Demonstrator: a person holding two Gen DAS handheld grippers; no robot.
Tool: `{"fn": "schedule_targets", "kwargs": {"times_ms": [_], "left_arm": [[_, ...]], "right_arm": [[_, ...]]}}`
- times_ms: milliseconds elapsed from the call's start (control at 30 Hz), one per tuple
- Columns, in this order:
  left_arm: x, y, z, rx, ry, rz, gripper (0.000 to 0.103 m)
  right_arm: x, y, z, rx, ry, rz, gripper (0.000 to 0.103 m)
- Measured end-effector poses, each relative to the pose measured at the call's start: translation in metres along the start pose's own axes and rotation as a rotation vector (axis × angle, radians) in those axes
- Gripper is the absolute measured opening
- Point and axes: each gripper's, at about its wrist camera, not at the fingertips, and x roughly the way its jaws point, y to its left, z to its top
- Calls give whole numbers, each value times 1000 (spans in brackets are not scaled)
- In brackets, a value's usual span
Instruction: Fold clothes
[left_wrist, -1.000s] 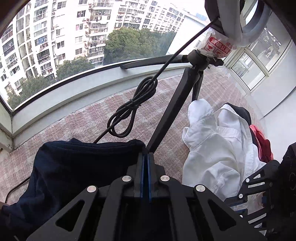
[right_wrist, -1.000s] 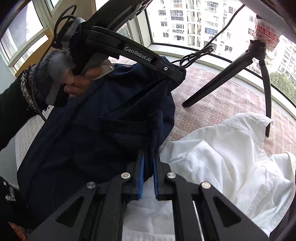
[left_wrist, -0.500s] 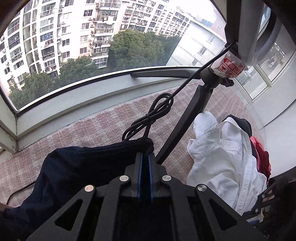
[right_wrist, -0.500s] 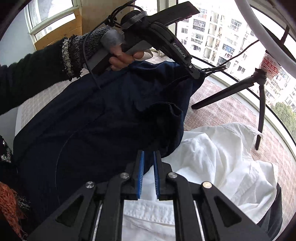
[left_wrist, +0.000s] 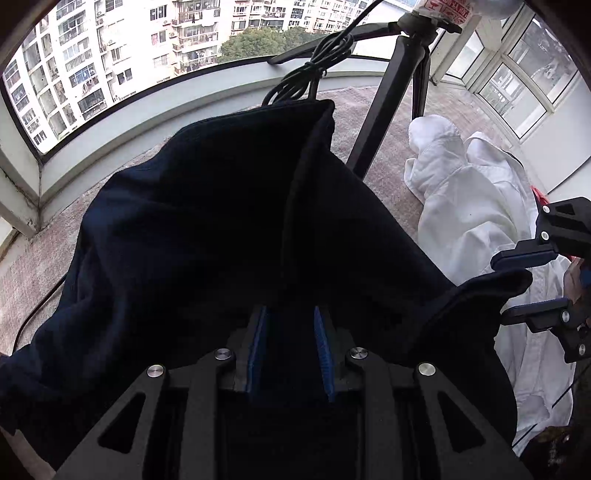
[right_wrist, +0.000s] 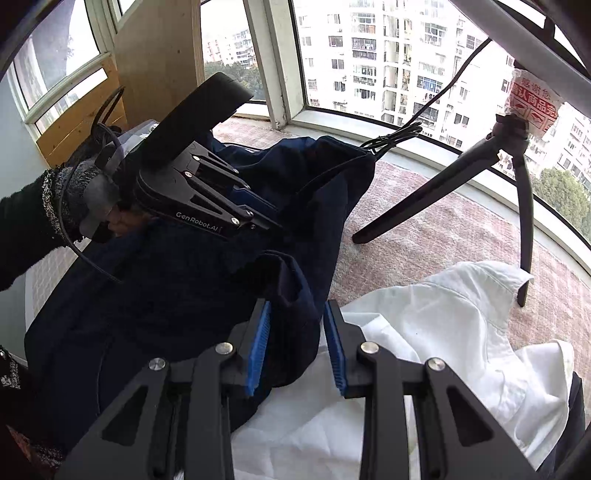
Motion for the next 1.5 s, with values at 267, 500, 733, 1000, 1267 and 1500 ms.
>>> {"fn": "schedule_targets", "kwargs": {"times_ms": [267,500,733,1000,1267,1500], "left_arm": [[-42,12,16,-5,-59,22,1],[-28,29,15,-1,11,89,1],[-41,35,18,-26,-21,89,6],[-24,-10,54,108,-24,103,21],[5,-19,85,46,-60,42,8],[-40,-32,44,97,-68,83,13]], "right_arm": [[-41,5,3,-40,-84,-24,4],[-18,58,-26,-84,136,209,21],[-9,38,-48,59,132,61,40],[36,50,-44,-12,217,11,40],[36,8,-69,155,216,50,7],[12,7,-78,176,180,57,13]]}}
